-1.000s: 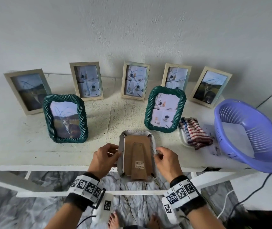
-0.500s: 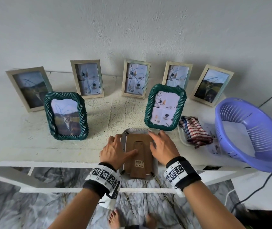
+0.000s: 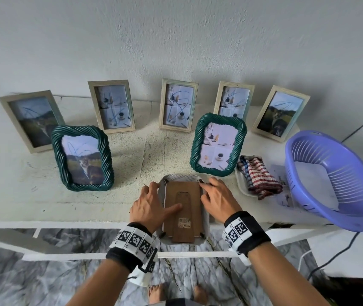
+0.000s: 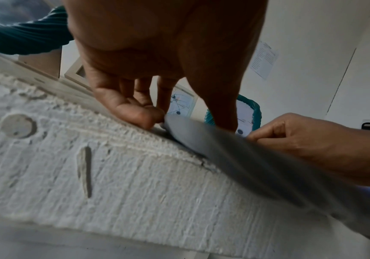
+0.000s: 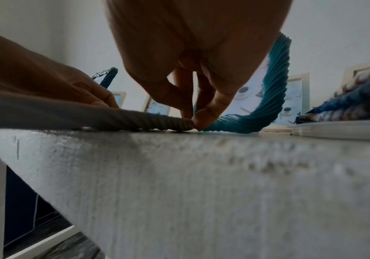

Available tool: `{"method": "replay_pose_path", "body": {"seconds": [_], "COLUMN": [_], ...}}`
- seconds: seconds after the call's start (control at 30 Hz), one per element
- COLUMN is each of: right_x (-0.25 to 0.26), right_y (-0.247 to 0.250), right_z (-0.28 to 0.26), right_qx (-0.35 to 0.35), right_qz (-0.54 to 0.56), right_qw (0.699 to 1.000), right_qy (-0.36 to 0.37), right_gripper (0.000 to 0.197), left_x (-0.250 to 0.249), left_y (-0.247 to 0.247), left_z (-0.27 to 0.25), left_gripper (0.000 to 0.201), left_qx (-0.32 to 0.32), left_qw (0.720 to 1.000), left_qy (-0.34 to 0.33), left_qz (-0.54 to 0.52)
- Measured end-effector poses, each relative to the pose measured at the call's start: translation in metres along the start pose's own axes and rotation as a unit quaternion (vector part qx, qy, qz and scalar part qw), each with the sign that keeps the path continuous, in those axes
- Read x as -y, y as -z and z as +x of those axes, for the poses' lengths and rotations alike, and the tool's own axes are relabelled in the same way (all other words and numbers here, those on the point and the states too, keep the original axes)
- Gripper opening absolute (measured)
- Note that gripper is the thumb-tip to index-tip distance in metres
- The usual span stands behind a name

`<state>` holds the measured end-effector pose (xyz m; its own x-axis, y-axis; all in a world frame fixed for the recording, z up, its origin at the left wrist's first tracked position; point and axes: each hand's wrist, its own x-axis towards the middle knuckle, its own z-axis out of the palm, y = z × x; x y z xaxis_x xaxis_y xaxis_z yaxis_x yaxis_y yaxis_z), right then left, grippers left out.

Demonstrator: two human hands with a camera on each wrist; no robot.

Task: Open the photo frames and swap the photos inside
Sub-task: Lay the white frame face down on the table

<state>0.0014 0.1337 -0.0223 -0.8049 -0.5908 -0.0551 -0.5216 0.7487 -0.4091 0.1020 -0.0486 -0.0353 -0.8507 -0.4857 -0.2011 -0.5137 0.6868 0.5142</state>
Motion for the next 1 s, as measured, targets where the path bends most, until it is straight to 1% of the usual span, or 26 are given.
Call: {"method": "replay_pose_path", "body": {"seconds": [0.1, 0.17, 0.23, 0.33, 0.4, 0.47, 0.6, 0.8, 0.93, 1.0], "right_x": [0.003, 0.007, 0.008, 0.008, 0.007, 0.005, 0.005, 0.007, 0.007, 0.006], "right_y": [-0.001, -0.005, -0.009, -0.014, -0.016, -0.018, -0.021, -0.02, -0.02, -0.019], "right_z": [-0.006, -0.012, -0.016, -0.019, -0.019, -0.018, -0.015, -0.018, -0.018, -0.018], "right_qx": [0.023, 0.044, 0.031, 0.017, 0.008, 0.007, -0.004, -0.018, -0.017, -0.02], "right_qz": [0.021, 0.049, 0.05, 0.034, 0.021, 0.01, -0.035, -0.055, -0.051, -0.053], "right_qw": [0.999, 0.997, 0.998, 0.999, 1.0, 1.0, 0.999, 0.998, 0.998, 0.998], "right_qy": [-0.009, -0.029, -0.022, -0.012, -0.015, -0.017, -0.02, -0.025, -0.017, -0.015], "right_gripper": [0.045, 0.057, 0.066, 0.065, 0.065, 0.066, 0.068, 0.068, 0.066, 0.066], "left_x": [0.001, 0.006, 0.01, 0.01, 0.005, 0.0, -0.007, -0.007, -0.001, 0.002], "left_y": [0.001, 0.0, 0.0, 0.005, 0.011, 0.016, 0.017, 0.024, 0.026, 0.027], "left_z": [0.0, 0.002, 0.004, 0.016, 0.03, 0.043, 0.059, 0.066, 0.066, 0.063], "left_gripper": [0.086, 0.083, 0.075, 0.058, 0.05, 0.045, 0.044, 0.026, 0.014, 0.015], "left_qx": [0.001, 0.002, -0.005, -0.029, -0.026, -0.019, 0.025, 0.031, 0.032, 0.03], "left_qw": [1.0, 1.0, 1.0, 0.999, 0.999, 1.0, 0.997, 0.998, 0.999, 0.998], "left_qy": [-0.001, -0.003, -0.011, -0.012, -0.003, 0.01, 0.027, -0.017, -0.036, -0.043], "left_qz": [-0.002, -0.005, -0.003, -0.023, -0.028, -0.008, 0.062, 0.048, 0.005, -0.018]}}
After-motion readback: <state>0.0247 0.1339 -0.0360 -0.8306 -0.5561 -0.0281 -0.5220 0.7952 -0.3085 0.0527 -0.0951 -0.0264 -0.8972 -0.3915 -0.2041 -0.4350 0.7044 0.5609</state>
